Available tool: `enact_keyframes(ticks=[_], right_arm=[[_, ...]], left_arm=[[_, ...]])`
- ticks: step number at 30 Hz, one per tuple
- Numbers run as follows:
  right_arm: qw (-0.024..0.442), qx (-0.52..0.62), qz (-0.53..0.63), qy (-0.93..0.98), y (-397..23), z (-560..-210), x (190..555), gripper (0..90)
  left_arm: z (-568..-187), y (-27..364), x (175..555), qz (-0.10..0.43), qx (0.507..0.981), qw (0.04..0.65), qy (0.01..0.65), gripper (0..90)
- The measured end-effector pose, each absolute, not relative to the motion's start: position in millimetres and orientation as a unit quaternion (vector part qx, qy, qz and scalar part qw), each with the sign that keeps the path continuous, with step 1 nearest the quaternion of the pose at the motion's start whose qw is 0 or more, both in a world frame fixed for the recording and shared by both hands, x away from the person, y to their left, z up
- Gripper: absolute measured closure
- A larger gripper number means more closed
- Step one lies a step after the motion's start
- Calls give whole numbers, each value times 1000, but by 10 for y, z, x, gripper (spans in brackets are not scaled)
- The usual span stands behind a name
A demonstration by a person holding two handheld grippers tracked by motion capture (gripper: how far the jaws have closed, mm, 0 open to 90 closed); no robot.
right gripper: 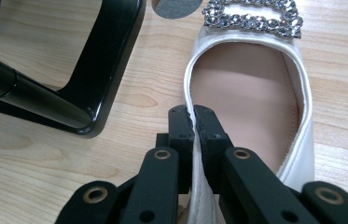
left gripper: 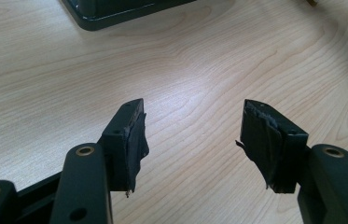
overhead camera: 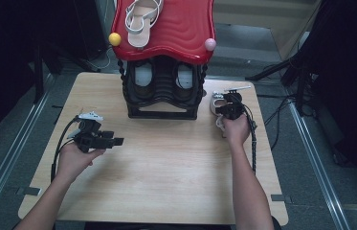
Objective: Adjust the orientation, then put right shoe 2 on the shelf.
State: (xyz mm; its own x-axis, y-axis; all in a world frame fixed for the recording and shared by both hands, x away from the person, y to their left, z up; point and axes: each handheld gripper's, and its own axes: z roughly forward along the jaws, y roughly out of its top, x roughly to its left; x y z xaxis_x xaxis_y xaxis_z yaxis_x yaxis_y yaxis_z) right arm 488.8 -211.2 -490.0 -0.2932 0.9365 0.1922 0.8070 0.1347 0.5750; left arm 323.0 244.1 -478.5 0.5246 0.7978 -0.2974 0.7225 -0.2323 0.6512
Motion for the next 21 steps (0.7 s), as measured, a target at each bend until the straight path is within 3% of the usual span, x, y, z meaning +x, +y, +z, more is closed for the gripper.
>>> enact_keyframes(ticks=[21], right_arm=[[98,583,329,737,-2246,-4658,4854,884]], left_arm=[[-4785,2454,3237,49,783,386,486,408]])
